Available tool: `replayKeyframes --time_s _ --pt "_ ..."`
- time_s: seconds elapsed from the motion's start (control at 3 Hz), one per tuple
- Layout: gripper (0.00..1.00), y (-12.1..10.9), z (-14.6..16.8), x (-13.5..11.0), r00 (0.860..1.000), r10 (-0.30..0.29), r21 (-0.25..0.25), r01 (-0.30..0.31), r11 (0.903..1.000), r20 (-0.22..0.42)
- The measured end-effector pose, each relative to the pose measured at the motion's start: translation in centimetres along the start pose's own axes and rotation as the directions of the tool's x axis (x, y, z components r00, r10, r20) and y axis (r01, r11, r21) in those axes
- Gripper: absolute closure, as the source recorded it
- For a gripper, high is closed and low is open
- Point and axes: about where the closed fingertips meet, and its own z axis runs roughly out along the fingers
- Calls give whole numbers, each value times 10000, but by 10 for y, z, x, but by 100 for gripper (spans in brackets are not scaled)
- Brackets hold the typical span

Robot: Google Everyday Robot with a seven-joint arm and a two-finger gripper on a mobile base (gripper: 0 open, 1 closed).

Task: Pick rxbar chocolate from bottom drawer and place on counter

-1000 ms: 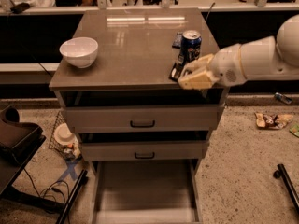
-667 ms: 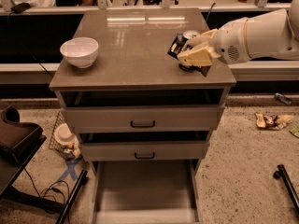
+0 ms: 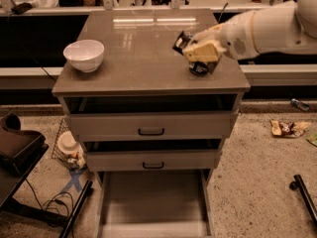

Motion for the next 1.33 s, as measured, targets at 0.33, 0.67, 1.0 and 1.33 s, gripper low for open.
replayKeyframes --time_s 0.33,0.67,1.0,1.33 --pt "100 -42 31 -44 9985 549 401 -545 9977 -78" --pt "100 -81 73 -68 9931 1072 544 -1046 9930 -481" --pt "100 -106 136 -73 9802 1640 340 -1612 9863 -1110" --pt "100 -140 199 -62 9628 2349 523 -2299 9718 -1335"
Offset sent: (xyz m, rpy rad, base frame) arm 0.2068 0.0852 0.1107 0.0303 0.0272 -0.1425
